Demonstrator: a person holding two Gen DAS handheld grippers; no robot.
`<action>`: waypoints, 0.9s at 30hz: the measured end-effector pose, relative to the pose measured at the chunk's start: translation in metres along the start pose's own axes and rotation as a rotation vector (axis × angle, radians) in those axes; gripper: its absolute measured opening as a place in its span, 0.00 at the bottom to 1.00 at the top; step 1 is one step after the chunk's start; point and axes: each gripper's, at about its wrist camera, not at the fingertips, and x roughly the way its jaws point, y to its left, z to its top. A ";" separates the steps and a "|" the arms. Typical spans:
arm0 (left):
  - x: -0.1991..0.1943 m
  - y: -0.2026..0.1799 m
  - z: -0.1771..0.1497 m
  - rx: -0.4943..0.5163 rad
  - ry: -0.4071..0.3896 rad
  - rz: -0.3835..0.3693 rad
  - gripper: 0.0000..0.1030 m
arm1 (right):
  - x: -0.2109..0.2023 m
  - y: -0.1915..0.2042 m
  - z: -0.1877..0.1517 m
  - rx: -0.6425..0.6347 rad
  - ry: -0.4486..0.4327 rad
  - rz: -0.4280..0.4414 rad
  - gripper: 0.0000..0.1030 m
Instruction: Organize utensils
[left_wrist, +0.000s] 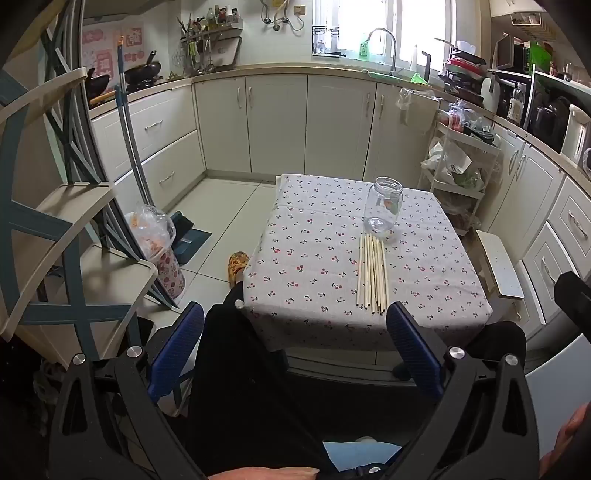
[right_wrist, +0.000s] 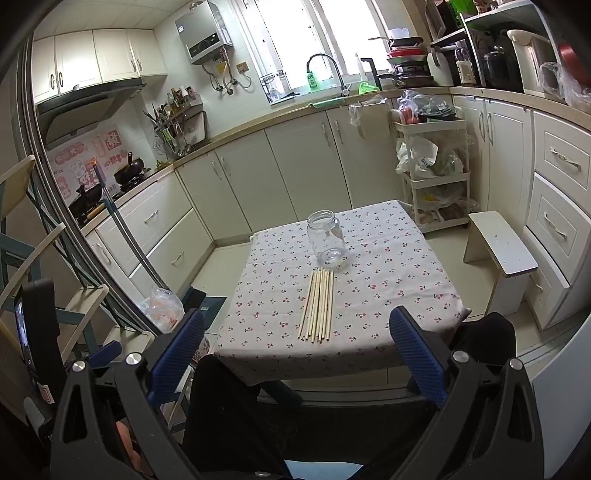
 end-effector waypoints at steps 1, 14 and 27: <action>0.000 0.000 0.000 0.001 0.000 0.000 0.92 | 0.000 0.000 0.000 -0.002 -0.001 -0.002 0.93; -0.007 -0.005 0.002 0.010 -0.024 0.002 0.92 | -0.001 0.000 0.000 -0.005 0.000 -0.004 0.93; -0.022 -0.003 -0.001 0.002 -0.084 -0.003 0.92 | -0.004 -0.001 -0.001 -0.006 -0.002 -0.004 0.93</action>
